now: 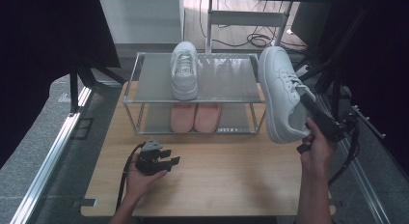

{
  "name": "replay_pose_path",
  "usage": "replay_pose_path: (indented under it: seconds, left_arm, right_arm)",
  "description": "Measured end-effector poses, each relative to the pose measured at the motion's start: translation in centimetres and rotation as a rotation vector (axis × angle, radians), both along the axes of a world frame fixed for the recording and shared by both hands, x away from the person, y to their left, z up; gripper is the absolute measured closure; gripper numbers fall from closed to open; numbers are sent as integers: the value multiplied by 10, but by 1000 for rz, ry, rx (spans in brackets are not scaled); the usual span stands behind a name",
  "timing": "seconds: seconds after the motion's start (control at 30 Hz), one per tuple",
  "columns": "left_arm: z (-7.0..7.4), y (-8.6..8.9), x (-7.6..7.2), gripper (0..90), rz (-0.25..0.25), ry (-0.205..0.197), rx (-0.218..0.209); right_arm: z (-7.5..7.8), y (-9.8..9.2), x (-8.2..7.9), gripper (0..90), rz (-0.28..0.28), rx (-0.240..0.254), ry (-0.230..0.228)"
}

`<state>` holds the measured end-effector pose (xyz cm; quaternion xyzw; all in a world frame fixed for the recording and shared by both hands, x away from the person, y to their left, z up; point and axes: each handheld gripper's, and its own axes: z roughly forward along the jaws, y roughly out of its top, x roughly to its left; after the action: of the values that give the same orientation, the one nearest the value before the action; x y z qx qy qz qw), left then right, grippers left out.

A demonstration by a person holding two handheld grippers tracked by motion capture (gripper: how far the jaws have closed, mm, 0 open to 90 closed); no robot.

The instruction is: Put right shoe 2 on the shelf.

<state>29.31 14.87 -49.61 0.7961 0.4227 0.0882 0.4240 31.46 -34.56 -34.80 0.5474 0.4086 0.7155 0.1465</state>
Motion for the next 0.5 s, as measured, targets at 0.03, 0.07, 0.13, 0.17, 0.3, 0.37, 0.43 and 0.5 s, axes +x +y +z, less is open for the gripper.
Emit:
replay_pose_path:
  seconds: [0.03, 0.07, 0.13, 0.17, 0.3, 0.37, 0.43, 0.5]
  left_arm:
    - [0, 0, 0, 506, 0, 1, -1]
    - [0, 0, 0, 507, -1, 1, 1]
    - [-1, -1, 0, 506, -3, 4, 1]
    - [-1, -2, 0, 507, -4, 3, 3]
    - [-1, -2, 0, 506, -6, 4, 4]
    - [-1, -2, 0, 506, -6, 4, 2]
    - [-1, -2, 0, 506, -7, 3, 1]
    - [-1, -2, 0, 506, -7, 4, 0]
  right_arm:
    - [0, 1, 2, 809, 0, -2, 0]
    - [1, 2, 3, 809, 1, 2, 3]
    - [2, 5, 6, 809, 0, -1, 6]
    - [3, 7, 7, 809, 0, 3, 6]
    - [6, 12, 14, 809, 5, 3, 7]
    - [7, 15, 17, 809, 7, 4, 9]
    - [10, 19, 21, 809, 8, 4, 12]
    - [12, 22, 24, 809, 7, -1, 10]
